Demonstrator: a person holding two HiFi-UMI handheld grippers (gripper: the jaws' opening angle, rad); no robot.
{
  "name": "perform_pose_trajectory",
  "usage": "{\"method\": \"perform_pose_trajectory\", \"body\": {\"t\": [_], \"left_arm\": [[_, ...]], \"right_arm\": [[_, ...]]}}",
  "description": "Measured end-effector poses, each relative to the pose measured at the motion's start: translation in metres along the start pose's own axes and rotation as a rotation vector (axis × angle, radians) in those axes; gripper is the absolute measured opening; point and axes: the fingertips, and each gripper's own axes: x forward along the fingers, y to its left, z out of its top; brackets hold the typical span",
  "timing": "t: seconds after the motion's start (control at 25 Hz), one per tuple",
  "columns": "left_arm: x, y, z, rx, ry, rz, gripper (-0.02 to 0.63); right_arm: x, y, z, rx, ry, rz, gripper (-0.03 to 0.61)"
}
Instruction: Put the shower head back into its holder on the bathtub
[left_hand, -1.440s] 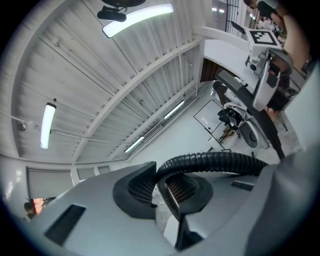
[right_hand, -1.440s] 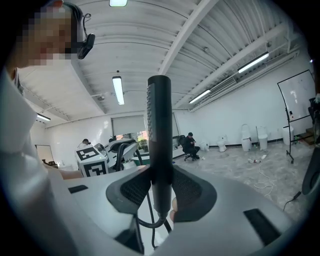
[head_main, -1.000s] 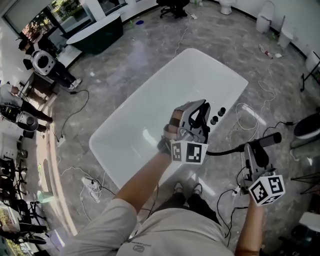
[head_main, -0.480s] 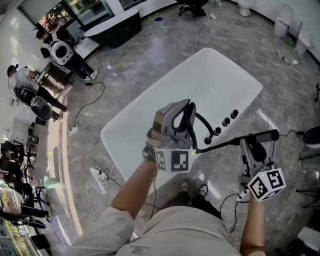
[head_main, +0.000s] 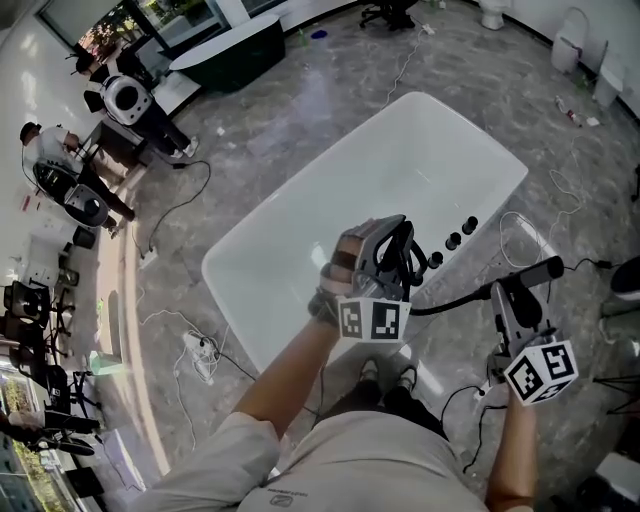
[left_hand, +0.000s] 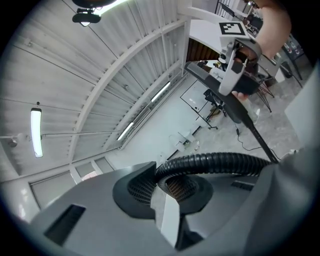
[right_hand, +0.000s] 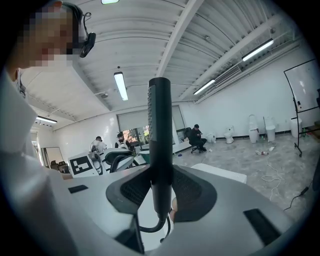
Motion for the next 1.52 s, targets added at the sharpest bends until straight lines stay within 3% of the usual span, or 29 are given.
{"method": "perform_pose_trajectory", "body": {"t": [0.16,0.32,0.48,0.76,1.2,1.52], "left_arm": [[-0.021,0.016,0.005,-0.008,-0.010,-0.009,0.060],[-0.046,0.022,0.000,-0.069,0.027,-0.086,0.060],[-0.045,0.000,-0.017,-0.196,0.083,-0.182,0.060],[-0.050,-0.052,-0.040,-0.271,0.143,-0.334,0.058],[-0.082,-0.063,-0.014,-0.437,0.255,-0.647,0.058],[-0.075,-0.110,-0.061,-0.539,0.387,-0.725,0.060]], "right_arm": [[0.008,0.001,0.000,0.016,-0.008,0.028,0.138],[0.014,0.006,-0.002,0.033,-0.011,0.059,0.138],[0.015,0.004,-0.007,0.026,-0.006,0.065,0.138],[0.003,-0.001,-0.005,0.013,-0.006,0.008,0.138],[-0.008,0.013,0.017,0.019,-0.057,0.040,0.138],[-0.004,0.010,0.001,0.028,-0.020,0.023,0.138]]}}
